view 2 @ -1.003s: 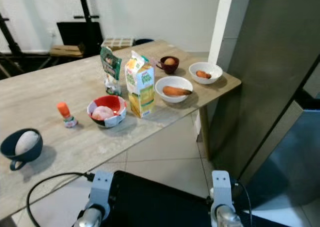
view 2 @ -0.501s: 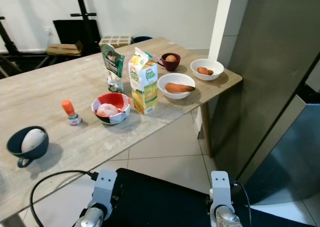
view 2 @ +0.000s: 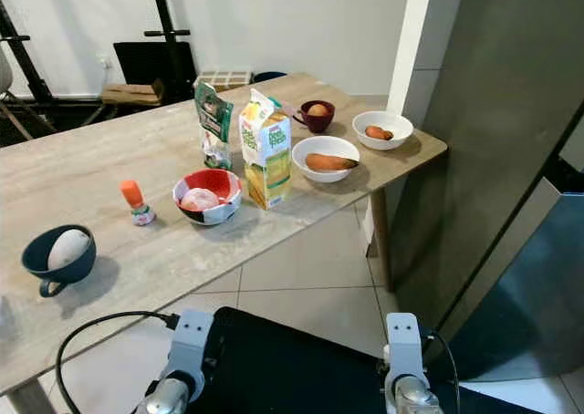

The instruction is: Restocking fridge

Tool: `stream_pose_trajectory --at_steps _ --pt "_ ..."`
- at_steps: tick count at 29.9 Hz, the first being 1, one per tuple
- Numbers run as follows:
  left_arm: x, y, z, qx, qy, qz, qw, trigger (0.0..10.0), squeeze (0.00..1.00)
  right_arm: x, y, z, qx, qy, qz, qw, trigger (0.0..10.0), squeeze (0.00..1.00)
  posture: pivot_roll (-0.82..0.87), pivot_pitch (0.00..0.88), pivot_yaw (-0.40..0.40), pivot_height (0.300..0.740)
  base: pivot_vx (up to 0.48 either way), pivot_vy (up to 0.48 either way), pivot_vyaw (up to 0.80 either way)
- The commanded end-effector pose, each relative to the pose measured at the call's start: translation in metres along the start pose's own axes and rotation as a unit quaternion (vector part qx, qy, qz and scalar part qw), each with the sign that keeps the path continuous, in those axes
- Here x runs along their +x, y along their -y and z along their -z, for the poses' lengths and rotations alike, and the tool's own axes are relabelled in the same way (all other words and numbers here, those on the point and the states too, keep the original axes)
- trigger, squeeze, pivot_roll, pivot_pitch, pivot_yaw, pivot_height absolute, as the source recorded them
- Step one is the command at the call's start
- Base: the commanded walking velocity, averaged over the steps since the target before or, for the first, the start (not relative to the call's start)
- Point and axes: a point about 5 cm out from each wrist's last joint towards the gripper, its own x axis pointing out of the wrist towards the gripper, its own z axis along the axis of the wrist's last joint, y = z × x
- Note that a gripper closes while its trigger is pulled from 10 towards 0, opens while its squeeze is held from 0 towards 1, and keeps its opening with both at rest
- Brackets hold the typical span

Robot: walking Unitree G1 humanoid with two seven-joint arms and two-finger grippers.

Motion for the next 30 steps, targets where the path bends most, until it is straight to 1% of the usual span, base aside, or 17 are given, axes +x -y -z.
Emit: stream_pose_trajectory --at_steps 1,7,18,30 --pt "0.0 0.0013 0.0023 -0.006 -0.01 0.002 1.0 10.0 0.0 0.0003 -0.0009 -0.0025 0.002 0.005 0.0 1.0 10.0 0.0 -0.09 0.023 -0.003 0.74 0.0 0.0 0.0" --pt "0.0 0.0031 0.0022 -0.01 -0.01 0.002 1.0 10.0 0.0 0.0004 -0.0021 -0.0028 0.002 0.006 -0.001 1.0 10.0 0.0 -0.09 0.03 -0.002 0.74 0.0 -0.04 0.0" --pt "0.0014 0.0073 -0.0005 -0.014 -0.008 0.006 1.0 10.0 0.0 0.0003 -0.0005 -0.0027 0.0 0.006 0.0 1.0 10.0 0.0 -0.1 0.035 -0.005 0.74 0.0 -0.282 0.0" --pt "0.0014 0.0056 -0.0002 -0.014 -0.008 0.005 1.0 10.0 0.0 0.0005 -0.0012 -0.0035 -0.002 0.007 -0.001 1.0 10.0 0.0 -0.1 0.036 -0.005 0.74 0.0 -0.326 0.0"
